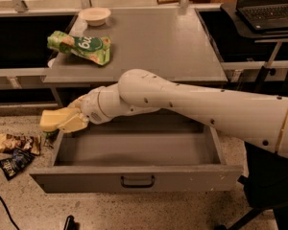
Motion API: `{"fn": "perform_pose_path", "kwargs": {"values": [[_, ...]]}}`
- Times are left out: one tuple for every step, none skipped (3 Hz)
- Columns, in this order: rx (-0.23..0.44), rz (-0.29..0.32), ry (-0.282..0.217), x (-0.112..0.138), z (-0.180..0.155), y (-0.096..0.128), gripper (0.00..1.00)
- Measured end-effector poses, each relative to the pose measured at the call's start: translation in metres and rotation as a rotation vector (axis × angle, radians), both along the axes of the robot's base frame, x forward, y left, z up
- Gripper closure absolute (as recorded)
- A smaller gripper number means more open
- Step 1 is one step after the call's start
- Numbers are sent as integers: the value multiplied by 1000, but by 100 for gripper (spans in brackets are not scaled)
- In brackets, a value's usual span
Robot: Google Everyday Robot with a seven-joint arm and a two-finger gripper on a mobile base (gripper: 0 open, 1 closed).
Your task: Place sponge into top drawer
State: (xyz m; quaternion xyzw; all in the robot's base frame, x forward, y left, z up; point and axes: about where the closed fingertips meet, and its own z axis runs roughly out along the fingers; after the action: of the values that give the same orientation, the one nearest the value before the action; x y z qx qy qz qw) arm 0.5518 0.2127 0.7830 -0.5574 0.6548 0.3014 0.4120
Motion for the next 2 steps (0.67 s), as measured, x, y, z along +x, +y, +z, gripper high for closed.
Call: {"fn": "perform_pose_path", "kwargs": {"values": [[-49,-5,6,2,-8,2,100],[-147,-61,11,10,-33,-6,100]]}}
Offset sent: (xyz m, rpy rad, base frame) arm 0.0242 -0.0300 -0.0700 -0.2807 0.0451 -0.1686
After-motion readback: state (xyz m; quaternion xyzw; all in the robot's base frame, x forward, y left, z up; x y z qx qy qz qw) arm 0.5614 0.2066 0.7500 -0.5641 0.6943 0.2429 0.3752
